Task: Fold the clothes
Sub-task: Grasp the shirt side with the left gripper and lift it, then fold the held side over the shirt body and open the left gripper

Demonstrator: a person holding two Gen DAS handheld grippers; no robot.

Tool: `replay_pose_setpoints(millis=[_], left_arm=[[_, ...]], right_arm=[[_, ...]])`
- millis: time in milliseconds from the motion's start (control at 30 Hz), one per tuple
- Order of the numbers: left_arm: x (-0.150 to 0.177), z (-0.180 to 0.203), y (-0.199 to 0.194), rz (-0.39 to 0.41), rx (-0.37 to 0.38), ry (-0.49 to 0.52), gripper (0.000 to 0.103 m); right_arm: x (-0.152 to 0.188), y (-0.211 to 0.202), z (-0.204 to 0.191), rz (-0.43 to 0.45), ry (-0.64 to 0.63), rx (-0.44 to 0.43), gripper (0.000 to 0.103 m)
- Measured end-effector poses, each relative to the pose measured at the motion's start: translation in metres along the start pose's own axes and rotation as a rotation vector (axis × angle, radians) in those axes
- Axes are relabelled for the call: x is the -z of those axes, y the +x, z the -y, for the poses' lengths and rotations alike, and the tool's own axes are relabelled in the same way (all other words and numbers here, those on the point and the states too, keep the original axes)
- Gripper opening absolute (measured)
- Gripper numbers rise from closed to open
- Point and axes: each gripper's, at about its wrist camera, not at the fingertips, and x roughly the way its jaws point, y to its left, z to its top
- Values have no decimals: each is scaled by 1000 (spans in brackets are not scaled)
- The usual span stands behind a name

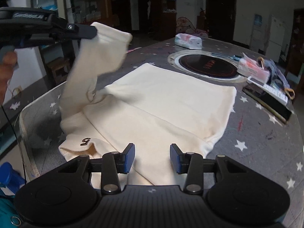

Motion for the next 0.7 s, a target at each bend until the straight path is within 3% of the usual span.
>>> replay_pose_setpoints(millis=[233,333,400,533,700], left_arm=[[38,26,35,-152,62,83,11],[54,38,50,-217,88,119,32],[60,30,42,-218,85,127,33],[59,1,21,-185,20,128,34],[56,-46,6,-167,-139,121,36]], right_arm=[[9,-3,12,-4,52,-2,41],[14,-5,14,-20,58,-3,41],[18,-6,16,-33,58,-2,41],[16,-13,19,-22,79,-23,41],[8,-21,25,6,134,-78,41]])
